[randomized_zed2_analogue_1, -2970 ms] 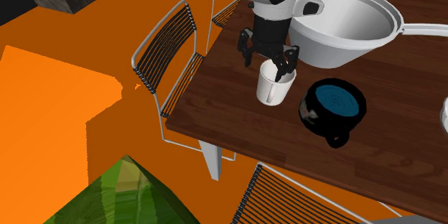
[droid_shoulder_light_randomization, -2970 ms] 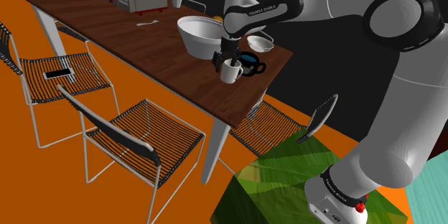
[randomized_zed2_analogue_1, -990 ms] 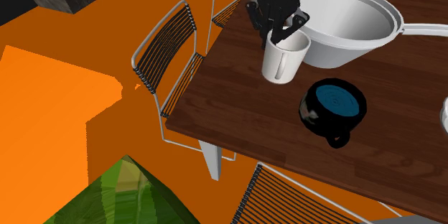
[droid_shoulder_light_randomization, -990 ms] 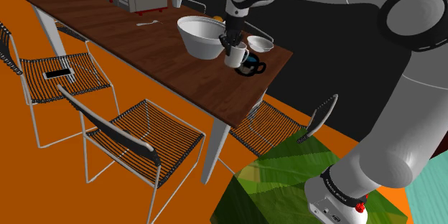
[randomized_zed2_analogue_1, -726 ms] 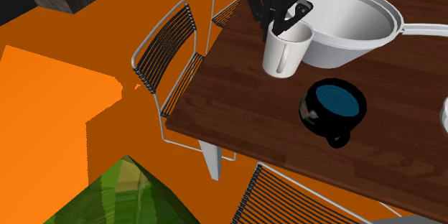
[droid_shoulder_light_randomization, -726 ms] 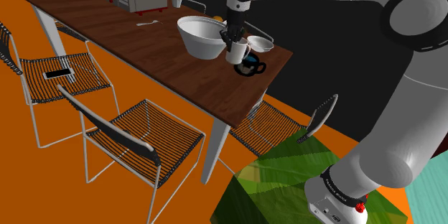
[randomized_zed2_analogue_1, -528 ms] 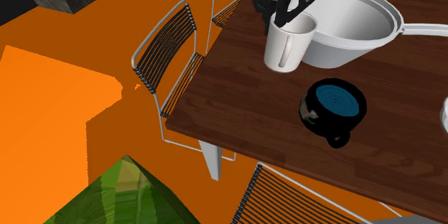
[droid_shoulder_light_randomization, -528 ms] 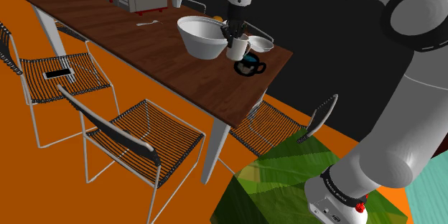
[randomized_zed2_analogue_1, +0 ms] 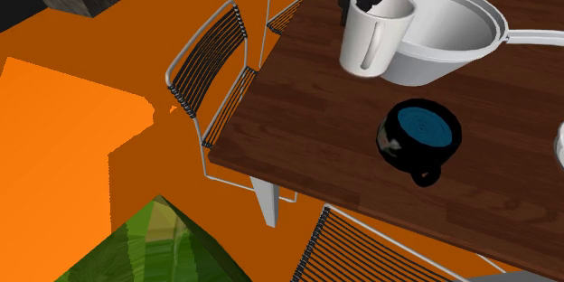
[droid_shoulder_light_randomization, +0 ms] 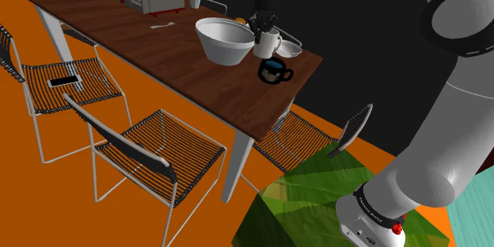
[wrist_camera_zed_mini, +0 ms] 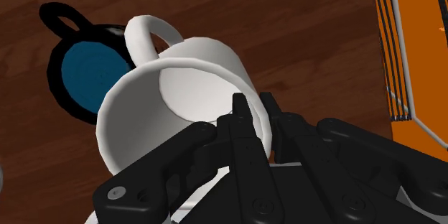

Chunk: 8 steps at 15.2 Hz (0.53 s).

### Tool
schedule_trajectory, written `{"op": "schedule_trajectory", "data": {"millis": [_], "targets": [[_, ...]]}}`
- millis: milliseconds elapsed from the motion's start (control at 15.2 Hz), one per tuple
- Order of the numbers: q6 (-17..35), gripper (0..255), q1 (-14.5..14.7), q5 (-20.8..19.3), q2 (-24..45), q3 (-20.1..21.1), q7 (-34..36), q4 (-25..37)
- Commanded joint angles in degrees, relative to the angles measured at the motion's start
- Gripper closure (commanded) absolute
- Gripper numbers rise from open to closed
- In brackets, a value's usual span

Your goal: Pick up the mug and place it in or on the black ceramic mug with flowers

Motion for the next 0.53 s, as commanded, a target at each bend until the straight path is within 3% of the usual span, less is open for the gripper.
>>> {"op": "schedule_trajectory", "data": {"millis": [0,462], "targets": [[-0.4,255,-1.1,0.1,-0.2,-0.6,-1.8,0.4],[-1.8,255,-6.6,0.6,-0.1,-3.8,-10.5,2.3]]}}
